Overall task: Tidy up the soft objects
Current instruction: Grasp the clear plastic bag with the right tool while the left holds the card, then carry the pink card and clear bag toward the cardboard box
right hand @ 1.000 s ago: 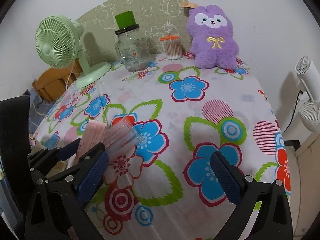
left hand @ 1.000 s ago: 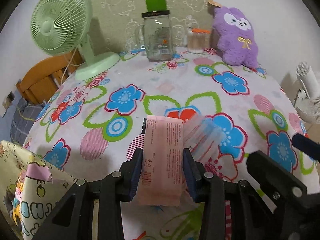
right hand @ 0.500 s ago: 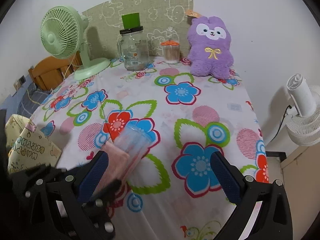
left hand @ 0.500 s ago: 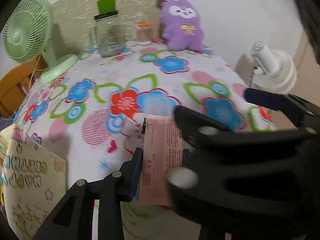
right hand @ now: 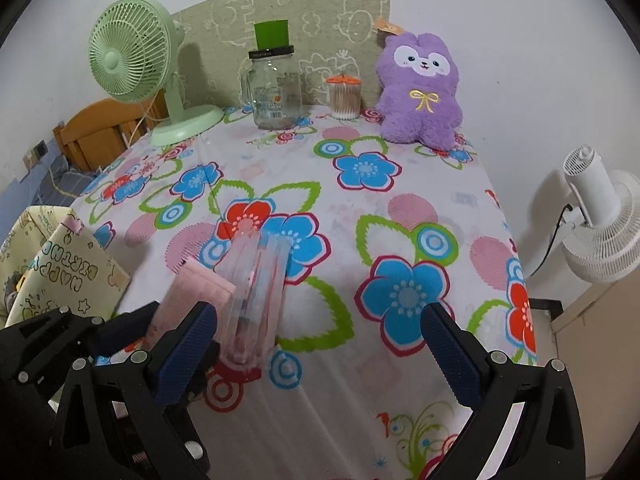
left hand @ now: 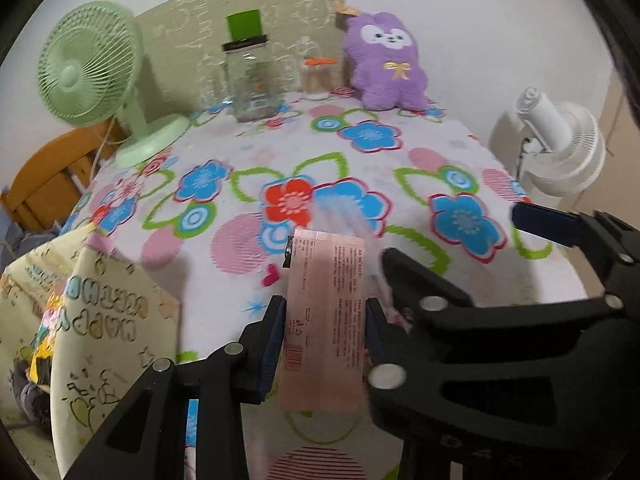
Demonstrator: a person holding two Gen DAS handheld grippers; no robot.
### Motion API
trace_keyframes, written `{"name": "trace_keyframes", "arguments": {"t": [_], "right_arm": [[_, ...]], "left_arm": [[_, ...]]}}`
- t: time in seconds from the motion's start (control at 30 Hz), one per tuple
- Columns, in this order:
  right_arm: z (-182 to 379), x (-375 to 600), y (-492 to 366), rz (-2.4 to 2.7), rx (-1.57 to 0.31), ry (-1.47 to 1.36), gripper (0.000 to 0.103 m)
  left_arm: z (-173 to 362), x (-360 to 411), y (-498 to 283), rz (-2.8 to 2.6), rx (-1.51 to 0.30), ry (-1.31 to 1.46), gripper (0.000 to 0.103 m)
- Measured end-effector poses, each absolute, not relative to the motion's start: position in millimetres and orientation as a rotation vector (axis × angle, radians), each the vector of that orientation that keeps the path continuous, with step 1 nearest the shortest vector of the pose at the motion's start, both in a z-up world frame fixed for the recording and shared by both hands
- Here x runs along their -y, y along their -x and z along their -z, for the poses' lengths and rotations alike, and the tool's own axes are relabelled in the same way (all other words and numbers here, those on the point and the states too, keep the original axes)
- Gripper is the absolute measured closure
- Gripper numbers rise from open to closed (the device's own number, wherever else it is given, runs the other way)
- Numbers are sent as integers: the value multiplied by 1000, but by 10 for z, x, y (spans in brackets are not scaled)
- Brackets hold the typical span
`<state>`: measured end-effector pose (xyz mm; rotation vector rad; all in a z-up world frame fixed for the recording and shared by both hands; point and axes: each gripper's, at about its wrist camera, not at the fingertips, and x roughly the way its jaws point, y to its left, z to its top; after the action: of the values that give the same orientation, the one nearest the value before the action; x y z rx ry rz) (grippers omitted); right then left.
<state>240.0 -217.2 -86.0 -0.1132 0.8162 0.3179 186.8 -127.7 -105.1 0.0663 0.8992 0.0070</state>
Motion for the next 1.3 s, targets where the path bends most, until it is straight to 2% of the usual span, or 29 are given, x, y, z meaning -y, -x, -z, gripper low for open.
{"name": "trace_keyframes", "arguments": {"t": [0.43,0.6,0.7,0.77,0.83,0.9,0.93,1.03,1.07,1.3], "right_arm": [[1015,1903,-2496,-303,-863,136,1],[1141,1772,-2562,-308,-892,176,10],[1202,1768,-2597,-335,-914,150,19],[1234,1773,-2610,-357,-930,132,35],[1255,1773,-2615,-384,-938,114,41],[1255,1757,-2605,-398,-940,107,52],[1249,1751,-2596,-397,-935,115,63],[1241,1734,-2573,-409,-929,122,76],[1238,1739,-2570,-411,-929,121,80],[1197,1781,-2488,-391,-918,116,83]], "left_arm": [[1291,1013,-1945,-80,-958,-7,62],[1296,983,-1962,-69,-954,11,61],[1298,994,-1962,-71,-948,5,61],[1296,999,-1962,-72,-944,2,61],[1297,998,-1963,-71,-944,5,61],[1294,997,-1962,-71,-945,8,61],[1294,996,-1963,-70,-947,11,61],[1292,998,-1963,-70,-947,9,62],[1292,993,-1965,-71,-949,7,63],[1231,1013,-1855,-71,-935,-2,64]]}}
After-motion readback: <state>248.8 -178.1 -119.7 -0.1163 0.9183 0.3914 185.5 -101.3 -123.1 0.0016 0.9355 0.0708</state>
